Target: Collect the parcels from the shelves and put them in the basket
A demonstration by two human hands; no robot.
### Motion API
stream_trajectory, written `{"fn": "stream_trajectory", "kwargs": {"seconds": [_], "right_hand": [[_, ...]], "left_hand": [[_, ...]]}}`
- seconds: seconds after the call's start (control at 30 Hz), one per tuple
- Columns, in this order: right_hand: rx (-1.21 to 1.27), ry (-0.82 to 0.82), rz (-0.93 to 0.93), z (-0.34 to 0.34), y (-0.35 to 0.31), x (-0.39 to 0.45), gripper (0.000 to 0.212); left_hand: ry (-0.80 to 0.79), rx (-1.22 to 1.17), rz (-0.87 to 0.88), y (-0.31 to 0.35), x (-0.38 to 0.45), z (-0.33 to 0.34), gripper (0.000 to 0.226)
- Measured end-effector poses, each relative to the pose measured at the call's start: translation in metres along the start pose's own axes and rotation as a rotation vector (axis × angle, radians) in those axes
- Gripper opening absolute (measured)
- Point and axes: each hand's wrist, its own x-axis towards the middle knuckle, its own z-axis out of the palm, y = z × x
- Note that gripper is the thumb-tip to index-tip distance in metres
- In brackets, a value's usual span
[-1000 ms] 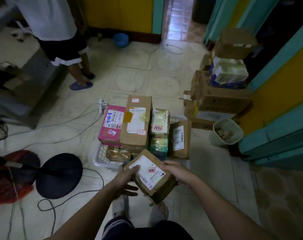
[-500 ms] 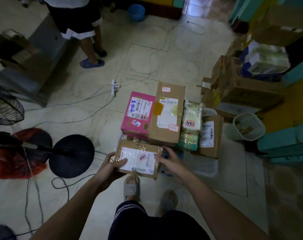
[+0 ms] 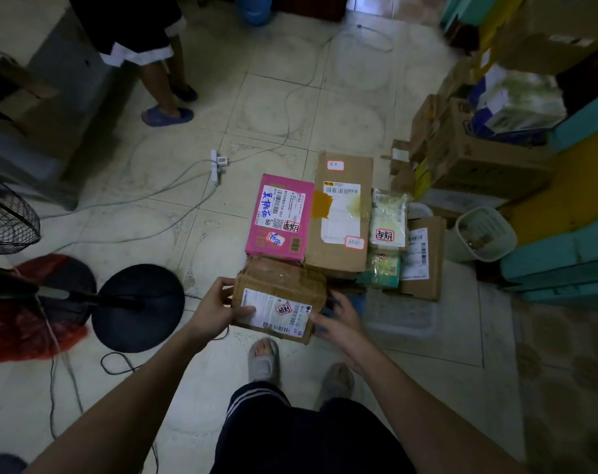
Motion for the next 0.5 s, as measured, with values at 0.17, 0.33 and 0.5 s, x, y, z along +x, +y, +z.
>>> {"fn": "stream_trajectory", "kwargs": {"seconds": [0.17, 0.33, 0.5], "right_hand": [[-0.109, 0.031, 0.020, 0.002, -0.005, -0.009, 0.028], [-0.177, 0.065, 0.125, 0.013, -0.014, -0.010, 0.039], [-0.145, 0.083, 0.182, 0.018, -0.018, -0.004, 0.034]], "left_hand": [[0.003, 0.028, -0.001, -0.003, -0.009, -0.009, 0.049], [0.038, 0.090, -0.021, 0.008, -0.008, -0.004, 0.051], [0.001, 0.173, -0.101, 0.008, -0.001, 0.013, 0.043]]}}
